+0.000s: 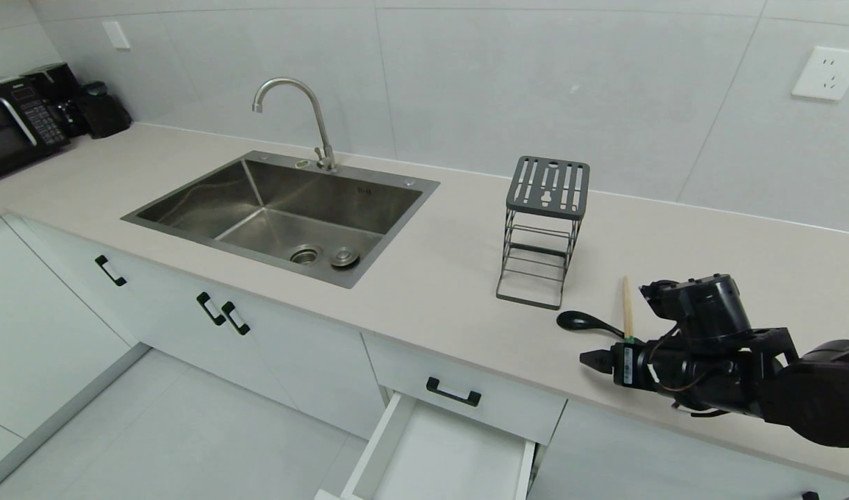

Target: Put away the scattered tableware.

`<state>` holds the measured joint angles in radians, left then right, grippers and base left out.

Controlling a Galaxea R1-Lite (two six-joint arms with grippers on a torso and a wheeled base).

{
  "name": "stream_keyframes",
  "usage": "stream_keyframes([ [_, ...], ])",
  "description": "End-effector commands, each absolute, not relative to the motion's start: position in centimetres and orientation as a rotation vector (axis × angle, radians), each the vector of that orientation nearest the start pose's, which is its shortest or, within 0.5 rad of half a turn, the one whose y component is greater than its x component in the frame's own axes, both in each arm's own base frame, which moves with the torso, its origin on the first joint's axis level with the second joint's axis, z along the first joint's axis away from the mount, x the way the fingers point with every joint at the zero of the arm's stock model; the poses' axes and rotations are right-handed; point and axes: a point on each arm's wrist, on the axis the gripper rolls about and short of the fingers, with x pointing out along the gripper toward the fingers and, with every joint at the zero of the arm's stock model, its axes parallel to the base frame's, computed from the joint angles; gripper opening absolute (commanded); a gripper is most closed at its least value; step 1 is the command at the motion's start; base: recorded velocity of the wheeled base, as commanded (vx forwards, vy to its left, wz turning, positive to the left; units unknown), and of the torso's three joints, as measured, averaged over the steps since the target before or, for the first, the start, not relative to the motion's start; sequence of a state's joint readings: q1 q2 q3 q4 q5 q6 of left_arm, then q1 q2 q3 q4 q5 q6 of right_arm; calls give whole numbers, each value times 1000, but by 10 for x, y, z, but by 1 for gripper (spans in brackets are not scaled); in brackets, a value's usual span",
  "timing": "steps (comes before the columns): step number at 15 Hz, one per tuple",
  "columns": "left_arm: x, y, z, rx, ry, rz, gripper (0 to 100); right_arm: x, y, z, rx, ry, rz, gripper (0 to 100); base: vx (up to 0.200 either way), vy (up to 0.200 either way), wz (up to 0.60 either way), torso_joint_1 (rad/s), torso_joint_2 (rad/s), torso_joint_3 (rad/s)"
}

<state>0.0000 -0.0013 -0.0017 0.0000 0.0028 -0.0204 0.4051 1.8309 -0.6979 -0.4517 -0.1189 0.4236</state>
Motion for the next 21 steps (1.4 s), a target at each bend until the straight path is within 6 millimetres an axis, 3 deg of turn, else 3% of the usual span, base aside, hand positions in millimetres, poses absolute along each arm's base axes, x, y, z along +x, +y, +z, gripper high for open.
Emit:
stream_keyframes([
  [1, -23, 0, 76, -21, -2, 3, 100, 281, 117, 89, 218, 728, 121, 100, 0, 0, 0, 0, 0, 0],
  [9, -23, 0, 76, -20, -2, 3, 100, 302, 104, 87, 222, 674, 82, 100, 0, 0, 0, 0, 0, 0],
  [18, -23, 0, 76, -21, -2, 3, 100, 315, 105, 84, 212, 657, 56, 100, 0, 0, 0, 0, 0, 0],
  [19, -23, 0, 76, -20, -2, 3, 100, 318, 104, 86, 217, 647, 52, 0, 0, 0, 0, 0, 0, 0],
  [21, -23, 0, 76, -20, -2, 3, 100, 319, 99, 85, 220, 649, 38, 0, 0, 0, 0, 0, 0, 0],
])
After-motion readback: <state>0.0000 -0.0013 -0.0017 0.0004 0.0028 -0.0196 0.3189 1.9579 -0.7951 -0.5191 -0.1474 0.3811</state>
